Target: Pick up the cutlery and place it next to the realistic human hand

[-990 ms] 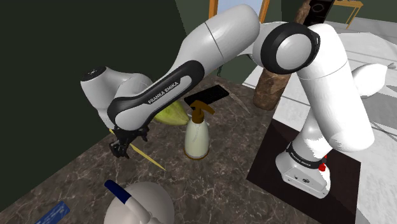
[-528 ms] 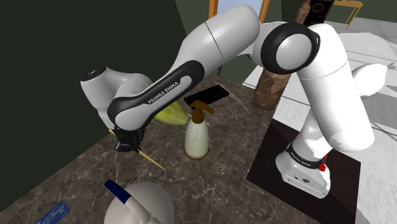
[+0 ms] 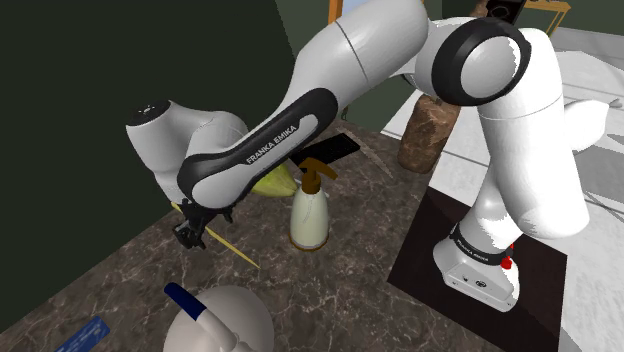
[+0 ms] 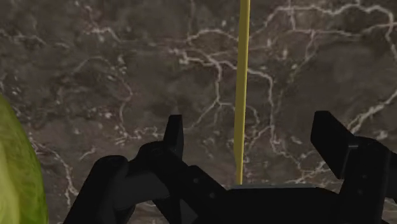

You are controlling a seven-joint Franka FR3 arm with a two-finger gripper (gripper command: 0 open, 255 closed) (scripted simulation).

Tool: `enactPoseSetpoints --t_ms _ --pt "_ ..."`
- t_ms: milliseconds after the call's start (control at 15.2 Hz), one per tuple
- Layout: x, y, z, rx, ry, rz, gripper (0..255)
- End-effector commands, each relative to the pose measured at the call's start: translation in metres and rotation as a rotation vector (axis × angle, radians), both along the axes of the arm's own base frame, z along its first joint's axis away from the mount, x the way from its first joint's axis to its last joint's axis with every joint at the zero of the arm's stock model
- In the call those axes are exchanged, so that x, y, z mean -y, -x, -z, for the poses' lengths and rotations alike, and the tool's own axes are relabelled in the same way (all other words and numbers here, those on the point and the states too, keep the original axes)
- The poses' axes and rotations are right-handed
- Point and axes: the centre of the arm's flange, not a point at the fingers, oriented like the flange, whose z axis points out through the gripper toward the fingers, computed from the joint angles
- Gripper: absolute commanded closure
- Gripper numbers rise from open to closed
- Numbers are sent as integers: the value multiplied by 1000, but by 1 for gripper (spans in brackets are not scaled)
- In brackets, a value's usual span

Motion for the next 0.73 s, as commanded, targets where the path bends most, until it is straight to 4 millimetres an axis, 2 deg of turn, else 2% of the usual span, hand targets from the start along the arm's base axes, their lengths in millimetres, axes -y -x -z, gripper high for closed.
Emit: enactPoseSetpoints --t_ms 0,396,660 --pt "1 11 -3 25 3 -4 0" --pt "3 11 28 25 3 -4 0" --pt "3 11 31 25 3 -4 0"
